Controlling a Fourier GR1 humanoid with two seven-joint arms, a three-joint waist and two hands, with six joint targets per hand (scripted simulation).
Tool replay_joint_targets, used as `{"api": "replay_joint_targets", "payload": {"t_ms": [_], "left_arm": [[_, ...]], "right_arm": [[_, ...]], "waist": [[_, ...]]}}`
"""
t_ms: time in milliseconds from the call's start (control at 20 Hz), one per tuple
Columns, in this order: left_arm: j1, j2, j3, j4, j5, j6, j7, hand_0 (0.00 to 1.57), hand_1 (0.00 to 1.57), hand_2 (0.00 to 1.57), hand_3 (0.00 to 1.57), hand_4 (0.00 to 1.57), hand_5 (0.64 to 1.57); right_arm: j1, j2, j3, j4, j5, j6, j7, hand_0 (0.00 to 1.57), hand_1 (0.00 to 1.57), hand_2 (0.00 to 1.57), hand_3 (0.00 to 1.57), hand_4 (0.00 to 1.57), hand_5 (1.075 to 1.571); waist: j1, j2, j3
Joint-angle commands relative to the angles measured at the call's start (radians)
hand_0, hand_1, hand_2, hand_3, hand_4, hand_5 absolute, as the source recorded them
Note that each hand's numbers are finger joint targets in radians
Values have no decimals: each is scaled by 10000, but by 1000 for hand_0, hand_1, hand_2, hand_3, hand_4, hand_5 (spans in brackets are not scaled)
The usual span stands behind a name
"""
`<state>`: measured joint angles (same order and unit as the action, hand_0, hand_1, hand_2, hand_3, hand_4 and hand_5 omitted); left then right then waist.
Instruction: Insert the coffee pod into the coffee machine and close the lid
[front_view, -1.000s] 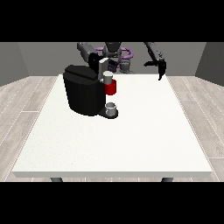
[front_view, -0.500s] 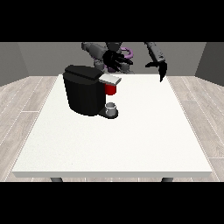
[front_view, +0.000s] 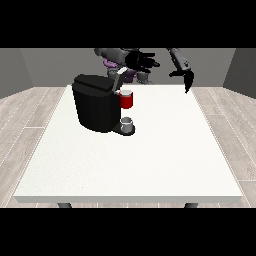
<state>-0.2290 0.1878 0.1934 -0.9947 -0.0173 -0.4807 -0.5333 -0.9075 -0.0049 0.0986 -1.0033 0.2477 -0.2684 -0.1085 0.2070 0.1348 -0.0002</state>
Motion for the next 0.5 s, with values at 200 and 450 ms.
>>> {"api": "replay_joint_targets", "payload": {"t_ms": [200,450], "left_arm": [[-143,-106,-91,1020,-253,161,-542,0,0,0,0,302,1571],[158,-603,-527,673,-457,332,-466,0,0,0,0,168,1571]], "right_arm": [[1562,49,2772,-824,-926,-336,-359,0,0,0,0,493,1571],[2976,49,3787,-1255,-1941,681,-1789,0,0,0,0,461,1571]], "waist": [[-250,-443,-3],[-84,-480,5]]}}
